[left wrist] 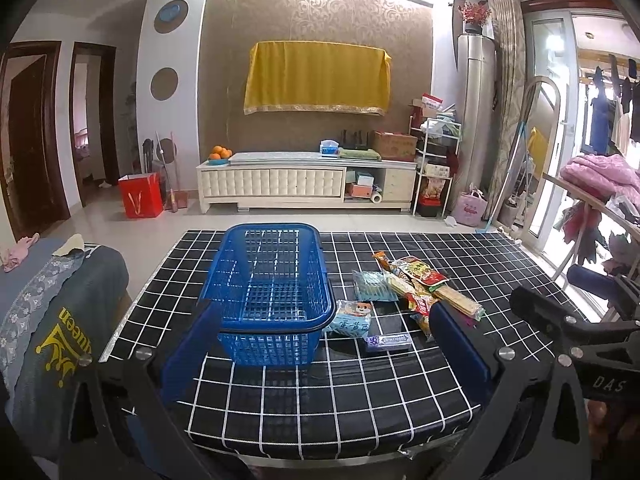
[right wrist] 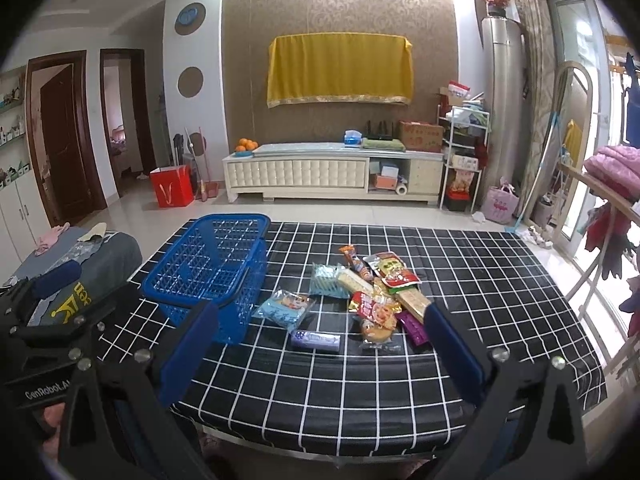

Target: Organize snacks

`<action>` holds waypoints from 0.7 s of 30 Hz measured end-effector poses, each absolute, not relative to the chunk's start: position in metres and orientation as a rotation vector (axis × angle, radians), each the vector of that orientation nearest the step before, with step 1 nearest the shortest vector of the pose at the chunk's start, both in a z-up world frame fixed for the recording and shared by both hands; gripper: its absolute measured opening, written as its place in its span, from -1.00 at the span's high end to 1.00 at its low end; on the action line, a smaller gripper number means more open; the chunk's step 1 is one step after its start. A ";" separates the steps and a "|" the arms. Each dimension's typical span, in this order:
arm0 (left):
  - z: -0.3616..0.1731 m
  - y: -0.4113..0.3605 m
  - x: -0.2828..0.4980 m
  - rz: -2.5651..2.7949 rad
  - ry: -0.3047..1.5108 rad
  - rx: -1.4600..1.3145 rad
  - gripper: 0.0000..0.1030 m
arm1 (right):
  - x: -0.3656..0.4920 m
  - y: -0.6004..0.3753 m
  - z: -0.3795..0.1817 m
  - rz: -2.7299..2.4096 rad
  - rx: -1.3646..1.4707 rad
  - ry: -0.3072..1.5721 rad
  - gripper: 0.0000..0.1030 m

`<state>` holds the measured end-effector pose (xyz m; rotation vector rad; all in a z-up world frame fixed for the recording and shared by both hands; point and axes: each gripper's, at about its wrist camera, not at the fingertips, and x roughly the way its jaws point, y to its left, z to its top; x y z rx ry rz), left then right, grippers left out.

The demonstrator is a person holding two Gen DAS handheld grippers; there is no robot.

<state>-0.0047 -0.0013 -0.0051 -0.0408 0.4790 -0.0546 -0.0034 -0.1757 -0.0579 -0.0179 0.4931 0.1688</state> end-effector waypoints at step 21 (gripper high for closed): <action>-0.003 0.000 -0.006 -0.060 0.493 -0.050 -0.99 | -0.003 -0.177 -0.060 0.180 -0.017 0.518 -1.00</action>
